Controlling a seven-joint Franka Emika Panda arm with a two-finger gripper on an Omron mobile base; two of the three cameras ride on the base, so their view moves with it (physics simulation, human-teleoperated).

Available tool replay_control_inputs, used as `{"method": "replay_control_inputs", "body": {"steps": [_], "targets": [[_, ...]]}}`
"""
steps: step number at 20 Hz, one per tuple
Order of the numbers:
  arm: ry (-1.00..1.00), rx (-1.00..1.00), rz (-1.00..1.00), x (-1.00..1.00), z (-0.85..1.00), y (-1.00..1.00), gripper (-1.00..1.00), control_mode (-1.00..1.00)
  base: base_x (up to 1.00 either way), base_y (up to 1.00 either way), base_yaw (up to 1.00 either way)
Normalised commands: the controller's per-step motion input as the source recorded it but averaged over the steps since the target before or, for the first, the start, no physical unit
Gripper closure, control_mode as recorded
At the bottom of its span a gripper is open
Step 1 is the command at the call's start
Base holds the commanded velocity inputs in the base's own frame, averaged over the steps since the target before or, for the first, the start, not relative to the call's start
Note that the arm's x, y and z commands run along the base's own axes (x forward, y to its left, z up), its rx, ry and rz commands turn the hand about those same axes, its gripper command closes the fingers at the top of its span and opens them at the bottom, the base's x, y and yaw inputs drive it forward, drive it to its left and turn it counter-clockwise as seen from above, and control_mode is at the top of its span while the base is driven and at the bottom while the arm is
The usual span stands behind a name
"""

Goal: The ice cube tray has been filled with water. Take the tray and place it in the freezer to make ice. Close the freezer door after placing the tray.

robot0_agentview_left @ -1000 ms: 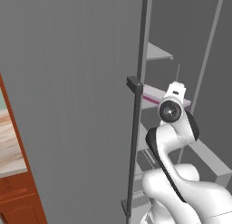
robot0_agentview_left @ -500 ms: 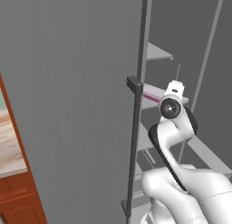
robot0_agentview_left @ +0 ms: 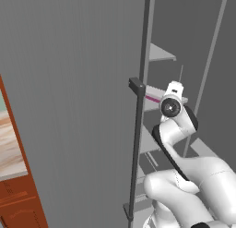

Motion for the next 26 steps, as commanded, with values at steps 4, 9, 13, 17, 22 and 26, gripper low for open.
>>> {"method": "replay_control_inputs", "body": {"steps": [4, 9, 13, 17, 22, 26], "targets": [[0.0, 0.0, 0.0, 0.46, -0.16, 0.0, 1.0, -1.0, 0.0, 0.0, 0.0], [0.0, 0.0, 0.0, 0.49, -0.18, 0.0, 1.0, -1.0, 0.0, 0.0, 0.0], [0.02, 0.0, 0.0, 0.53, -0.21, 0.0, 1.0, -1.0, 0.0, 0.0, 0.0], [0.02, 0.0, 0.0, 0.52, -0.2, 0.0, 1.0, -1.0, 0.0, 0.0, 0.0], [0.0, 0.0, 0.01, 0.48, -0.2, 0.0, 1.0, -1.0, 0.0, 0.0, 0.0], [0.0, 0.0, 0.03, 0.46, -0.21, 0.0, 1.0, -1.0, 0.0, 0.0, 0.0]]}}
